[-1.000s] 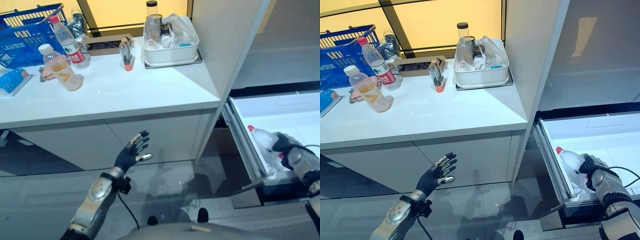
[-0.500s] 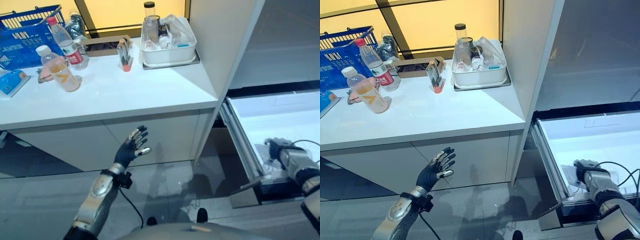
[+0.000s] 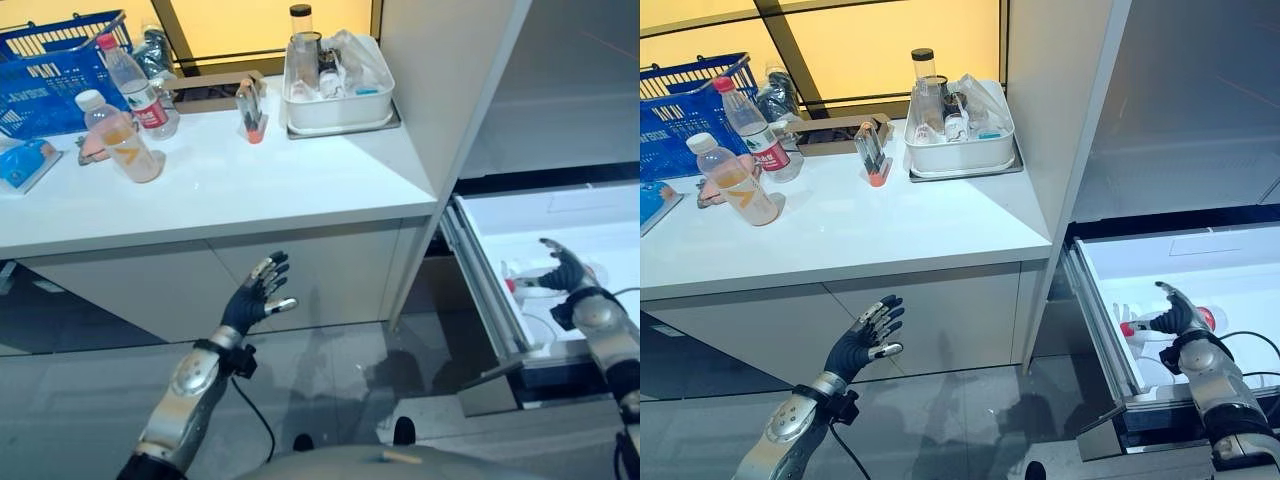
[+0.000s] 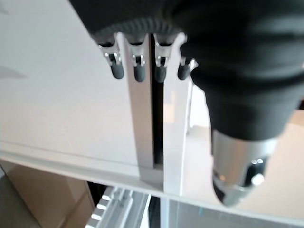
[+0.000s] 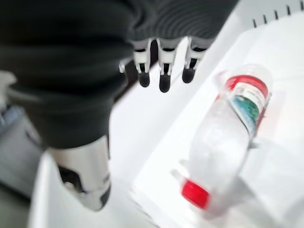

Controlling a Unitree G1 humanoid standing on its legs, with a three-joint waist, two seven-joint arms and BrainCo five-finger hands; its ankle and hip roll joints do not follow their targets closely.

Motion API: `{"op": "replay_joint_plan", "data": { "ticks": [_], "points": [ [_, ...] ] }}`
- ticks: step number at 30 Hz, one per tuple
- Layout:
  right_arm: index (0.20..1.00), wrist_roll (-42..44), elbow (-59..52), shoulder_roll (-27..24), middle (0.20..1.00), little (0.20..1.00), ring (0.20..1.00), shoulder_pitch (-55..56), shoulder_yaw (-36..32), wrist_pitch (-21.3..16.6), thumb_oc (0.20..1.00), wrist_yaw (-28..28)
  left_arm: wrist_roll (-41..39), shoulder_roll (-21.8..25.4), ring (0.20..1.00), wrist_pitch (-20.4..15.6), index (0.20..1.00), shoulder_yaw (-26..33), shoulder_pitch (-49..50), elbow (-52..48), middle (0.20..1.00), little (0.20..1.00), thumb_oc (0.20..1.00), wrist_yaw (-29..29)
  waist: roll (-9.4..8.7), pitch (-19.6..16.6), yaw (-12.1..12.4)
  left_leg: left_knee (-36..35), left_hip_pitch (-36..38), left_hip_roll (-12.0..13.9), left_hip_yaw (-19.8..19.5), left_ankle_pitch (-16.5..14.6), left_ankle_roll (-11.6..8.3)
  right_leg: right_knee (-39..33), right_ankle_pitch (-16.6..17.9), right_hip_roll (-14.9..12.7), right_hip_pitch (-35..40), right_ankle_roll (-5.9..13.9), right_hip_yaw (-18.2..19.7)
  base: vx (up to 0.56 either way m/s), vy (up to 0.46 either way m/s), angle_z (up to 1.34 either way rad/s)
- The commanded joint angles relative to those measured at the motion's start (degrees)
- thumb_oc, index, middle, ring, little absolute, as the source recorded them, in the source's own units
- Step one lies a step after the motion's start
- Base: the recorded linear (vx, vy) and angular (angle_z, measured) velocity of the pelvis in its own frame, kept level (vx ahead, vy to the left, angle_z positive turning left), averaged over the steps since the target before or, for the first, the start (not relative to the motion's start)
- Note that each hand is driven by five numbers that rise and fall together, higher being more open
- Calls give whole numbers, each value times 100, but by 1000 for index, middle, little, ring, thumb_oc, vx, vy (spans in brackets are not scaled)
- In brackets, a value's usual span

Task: Take the drinks into the refrigerator

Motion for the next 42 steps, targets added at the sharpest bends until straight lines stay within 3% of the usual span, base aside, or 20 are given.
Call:
{"op": "replay_joint_plan", "data": {
  "ticks": [1, 9, 16, 25, 32, 33, 34, 35, 42],
  "points": [
    [1000, 754, -545, 120, 1000, 1000, 1000, 109, -465, -557, 1000, -345, 300, 195, 1000, -476, 1000, 144, -63, 26, 1000, 1000, 1000, 69, -296, 4, -255, 7, -177, -179, -37, -198, 92, 57, -247, -256, 267, 459, -58, 32, -11, -3],
    [1000, 1224, -2024, 319, 1000, 1000, 1000, 945, -1551, -837, 1000, -241, 618, 429, 1000, -512, 1000, 138, -236, 30, 1000, 1000, 1000, -1, -173, 19, -522, 7, -172, -129, 90, -221, 74, 57, -257, -183, 110, 455, 154, 17, -13, -7],
    [1000, 1197, -2180, 286, 1000, 1000, 1000, 1193, -2126, -973, 1000, -503, 449, 451, 1000, -523, 1000, 159, -214, -144, 1000, 1000, 1000, -33, -144, -7, -689, 7, -185, -23, 169, -235, 73, 57, -196, -16, -146, 418, 608, 1, -5, -26],
    [1000, 747, -274, 272, 1000, 1000, 1000, 2074, -3014, -659, 1000, -1265, 614, 436, 1000, -478, 1000, -19, -420, -218, 1000, 1000, 1000, -78, -216, 59, -1011, 7, -142, -5, 200, -273, 81, 57, -182, -36, -114, 431, 664, -3, 3, -15],
    [1000, 671, 1122, 256, 1000, 1000, 1000, 2468, -3021, -410, 1000, -1057, 523, 460, 1000, -435, 1000, 65, -335, -271, 1000, 1000, 1000, -228, -252, 138, -1091, 7, -101, -53, 347, -328, 122, 57, -102, -77, -179, 464, 815, -26, 36, -10],
    [470, 661, 1220, 258, 470, 470, 470, 2474, -2993, -398, 470, -1003, 474, 471, 1000, -432, 1000, 77, -314, -310, 1000, 1000, 1000, -263, -256, 156, -1093, 7, -105, -60, 365, -326, 125, 57, -85, -84, -194, 469, 831, -41, 36, -8],
    [420, 552, 1253, 251, 420, 420, 420, 2509, -2900, -353, 420, -909, 433, 482, 1000, -428, 1000, 89, -308, -334, 1000, 1000, 1000, -272, -256, 185, -1087, 7, -113, -67, 373, -320, 128, 57, -66, -93, -212, 474, 837, -50, 34, -13],
    [200, 492, 1358, 243, 200, 200, 200, 2491, -2827, -334, 200, -851, 394, 497, 1000, -429, 1000, 103, -304, -365, 1000, 1000, 1000, -301, -259, 205, -1087, 7, -124, -75, 385, -317, 134, 57, -53, -103, -236, 479, 852, -40, 25, -17],
    [200, -72, 1509, 259, 200, 200, 200, 2094, -1822, -235, 200, -400, 307, 585, 1000, -483, 1000, -87, -466, -492, 1000, 1000, 1000, -335, -231, 385, -1015, 7, -255, -153, 455, -258, 169, 59, 85, -171, -432, 518, 925, -59, 40, -10]
  ]
}}
